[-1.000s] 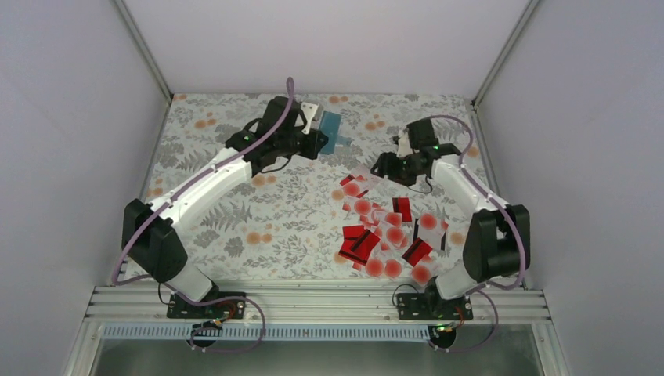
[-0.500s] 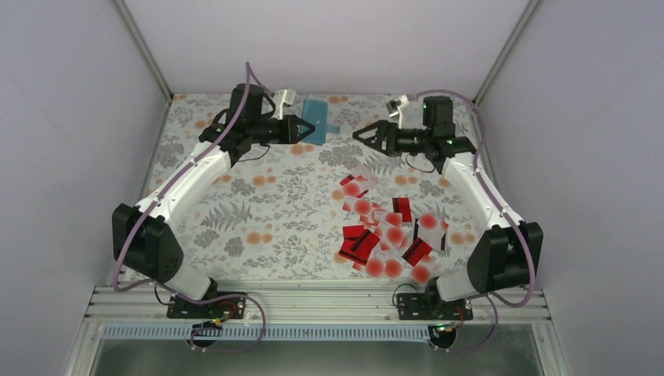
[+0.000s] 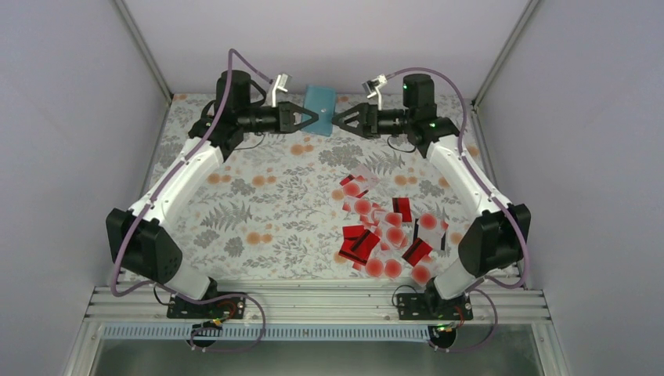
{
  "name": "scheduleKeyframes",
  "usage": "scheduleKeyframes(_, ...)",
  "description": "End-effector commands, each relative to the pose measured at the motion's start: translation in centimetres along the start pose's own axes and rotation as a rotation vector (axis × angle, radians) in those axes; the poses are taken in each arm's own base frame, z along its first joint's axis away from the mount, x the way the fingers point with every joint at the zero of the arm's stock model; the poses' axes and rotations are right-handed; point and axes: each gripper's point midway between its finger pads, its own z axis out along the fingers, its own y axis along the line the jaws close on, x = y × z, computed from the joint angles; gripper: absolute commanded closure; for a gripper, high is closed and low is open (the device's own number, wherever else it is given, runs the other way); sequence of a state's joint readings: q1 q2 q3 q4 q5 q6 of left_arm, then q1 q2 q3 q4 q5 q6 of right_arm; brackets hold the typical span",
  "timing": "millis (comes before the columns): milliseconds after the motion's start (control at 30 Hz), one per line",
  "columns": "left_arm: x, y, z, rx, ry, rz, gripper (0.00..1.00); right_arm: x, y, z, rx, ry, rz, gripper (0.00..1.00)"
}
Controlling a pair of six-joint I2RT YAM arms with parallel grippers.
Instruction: Put the credit cards into the card holder
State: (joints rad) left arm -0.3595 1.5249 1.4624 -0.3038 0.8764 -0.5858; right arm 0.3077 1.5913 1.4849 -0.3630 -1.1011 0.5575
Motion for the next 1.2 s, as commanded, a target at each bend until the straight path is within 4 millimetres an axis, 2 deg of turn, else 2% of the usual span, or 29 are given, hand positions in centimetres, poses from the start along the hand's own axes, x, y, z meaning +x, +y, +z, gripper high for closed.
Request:
scheduleKeyframes(0,-1.0,-4.3,-1.5,0.117,-0.015,0.066,0.98,-1.1,1.0,0.2,0.001,-0.014,-0.027,0.14)
scheduleKeyframes(100,-1.2,-5.3,-1.9,0.145,-0.017,0.083,0.98,-1.3,0.1,0.2,0.025,-0.013,-0.033,0.22)
scheduleKeyframes(200,-1.3,-6.1,-2.2,0.164,-0.018,0.098,0.98,-1.3,-0.3,-0.2,0.028,-0.016,-0.035,0.33)
scheduleKeyframes(367,-1.3,-7.2,-2.5,0.201,-0.021,0.107,0.97,-1.5,-0.2,-0.9,0.016,-0.024,-0.048,0.47)
scheduleKeyframes(467,-1.3,-7.6,-2.7,0.218,-0.023,0.111,0.98,-1.3,0.0,-0.9,0.000,-0.017,-0.054,0.52)
scheduleKeyframes(667,-1.2,-7.9,-2.9,0.230,-0.017,0.119,0.98,-1.4,1.5,-1.1,-0.046,-0.008,-0.091,0.53)
scheduleKeyframes(900,-0.9,-7.3,-2.6,0.223,-0.010,0.110,0.98,-1.4,5.2,-2.0,-0.146,0.008,-0.200,0.51)
scheduleKeyframes(1167,-0.8,-7.2,-2.4,0.226,-0.002,0.108,0.98,-1.5,6.6,-2.4,-0.182,0.016,-0.237,0.52)
